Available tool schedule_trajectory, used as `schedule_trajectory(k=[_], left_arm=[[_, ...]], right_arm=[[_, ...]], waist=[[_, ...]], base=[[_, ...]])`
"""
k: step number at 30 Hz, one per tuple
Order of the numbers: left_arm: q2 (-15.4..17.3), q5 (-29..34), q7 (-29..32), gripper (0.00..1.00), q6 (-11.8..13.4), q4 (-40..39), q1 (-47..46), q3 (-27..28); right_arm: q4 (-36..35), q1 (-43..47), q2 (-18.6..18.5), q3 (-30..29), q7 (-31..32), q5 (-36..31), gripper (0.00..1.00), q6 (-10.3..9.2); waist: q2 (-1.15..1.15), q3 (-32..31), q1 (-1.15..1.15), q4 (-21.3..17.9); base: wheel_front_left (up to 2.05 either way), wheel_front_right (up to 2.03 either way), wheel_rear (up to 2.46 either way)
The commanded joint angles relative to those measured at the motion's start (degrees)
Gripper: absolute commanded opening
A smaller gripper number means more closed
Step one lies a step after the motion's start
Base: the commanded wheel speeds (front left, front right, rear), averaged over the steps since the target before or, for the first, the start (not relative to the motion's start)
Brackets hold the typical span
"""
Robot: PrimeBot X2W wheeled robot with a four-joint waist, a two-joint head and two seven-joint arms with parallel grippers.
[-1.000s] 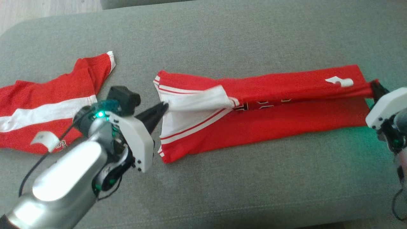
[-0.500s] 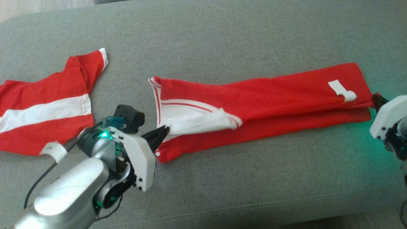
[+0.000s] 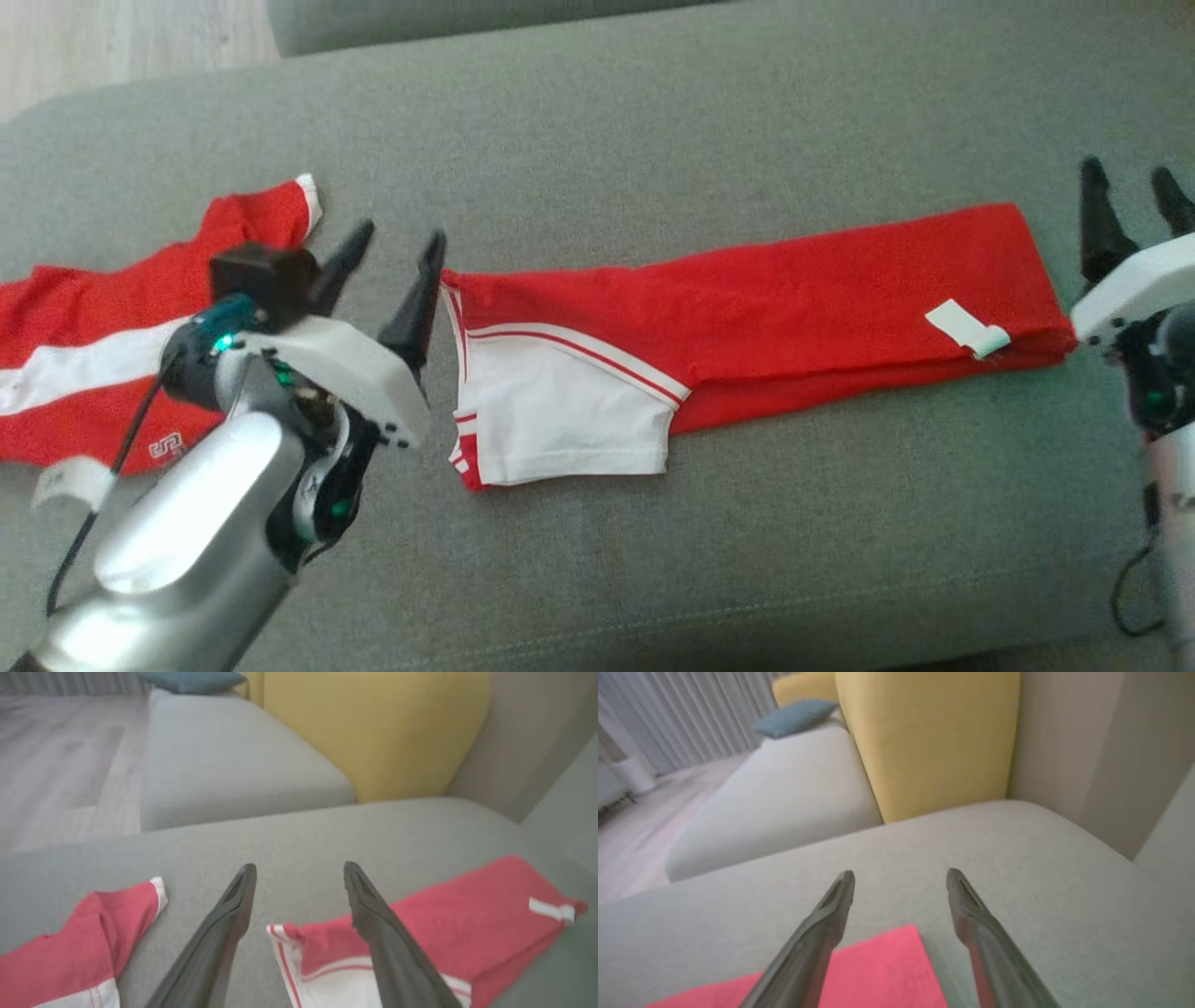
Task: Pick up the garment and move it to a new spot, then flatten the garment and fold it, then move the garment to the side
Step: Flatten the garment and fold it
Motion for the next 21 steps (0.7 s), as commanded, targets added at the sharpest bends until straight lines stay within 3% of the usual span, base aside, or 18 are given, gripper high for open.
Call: schedule_trajectory(k=[1, 5, 10, 15, 21], left_arm=[[0.58, -0.48, -2.52, 1.0, 1.01, -1.03, -2.5, 3.84], [-2.21, -0.72, -9.97, 1.0, 3.83, 0.34, -0.2, 7.56], [-5.63, 1.84, -12.52, 1.0, 5.77, 0.29, 4.42, 11.92], [-10.46, 10.49, -12.61, 1.0, 4.15, -2.45, 11.04, 17.52], [-16.54, 18.33, -12.62, 1.0, -0.56, -2.38, 18.05, 22.26]], right_arm=[[-3.7, 0.81, 0.01, 0.82, -1.77, -0.08, 1.0, 0.37], [-10.15, 4.35, 1.34, 0.8, -7.87, -0.28, 1.0, 0.37], [-16.09, 9.87, 1.64, 3.14, -15.05, -4.29, 1.0, 0.37], [-18.22, 14.76, 4.99, 2.61, -18.14, -7.24, 1.0, 0.37], [-18.74, 19.04, 9.35, 1.39, -19.69, -10.52, 1.0, 0.37]], waist=[[0.0, -1.09, 0.0, 0.14], [0.0, -2.89, 0.0, 0.46], [0.0, -3.77, 0.0, 1.03], [0.0, -4.31, 0.0, 1.65], [0.0, -4.65, 0.0, 2.52]], base=[[0.0, 0.0, 0.0], [0.0, 0.0, 0.0], [0.0, 0.0, 0.0], [0.0, 0.0, 0.0], [0.0, 0.0, 0.0]])
